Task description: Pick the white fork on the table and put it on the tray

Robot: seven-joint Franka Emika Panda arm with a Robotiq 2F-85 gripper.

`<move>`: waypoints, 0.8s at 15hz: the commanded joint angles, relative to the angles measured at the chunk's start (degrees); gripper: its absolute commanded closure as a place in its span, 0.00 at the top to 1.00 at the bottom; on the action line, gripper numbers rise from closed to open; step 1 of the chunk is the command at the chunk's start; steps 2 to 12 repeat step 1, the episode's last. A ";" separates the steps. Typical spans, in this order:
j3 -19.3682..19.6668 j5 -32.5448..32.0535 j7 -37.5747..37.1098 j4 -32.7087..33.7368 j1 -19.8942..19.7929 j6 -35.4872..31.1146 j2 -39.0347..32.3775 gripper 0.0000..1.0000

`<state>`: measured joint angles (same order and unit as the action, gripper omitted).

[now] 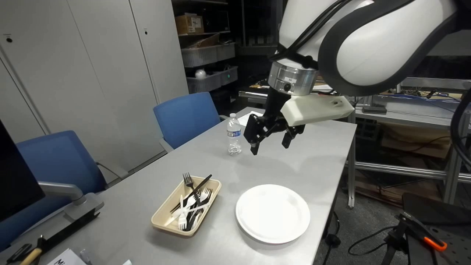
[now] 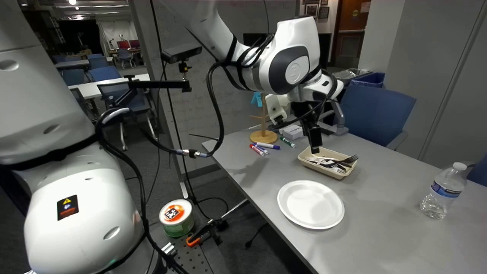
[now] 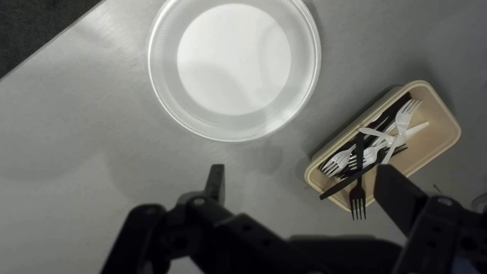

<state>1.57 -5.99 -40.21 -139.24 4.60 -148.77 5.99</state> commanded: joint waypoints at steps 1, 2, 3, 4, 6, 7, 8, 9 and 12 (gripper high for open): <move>-1.98 0.55 0.52 0.05 -2.02 0.10 0.02 1.00; -1.98 0.55 0.52 0.05 -2.02 0.10 0.02 1.00; -1.98 0.55 0.52 0.05 -2.02 0.10 0.02 1.00; -1.98 0.55 0.52 0.05 -2.02 0.10 0.02 1.00; -1.98 0.55 0.52 0.05 -2.02 0.10 0.02 1.00; -1.98 0.55 0.52 0.05 -2.02 0.10 0.02 1.00; -1.98 0.55 0.52 0.05 -2.02 0.10 0.02 1.00; -1.98 0.55 0.52 0.05 -2.02 0.10 0.02 1.00; -1.98 0.55 0.52 0.05 -2.02 0.10 0.02 1.00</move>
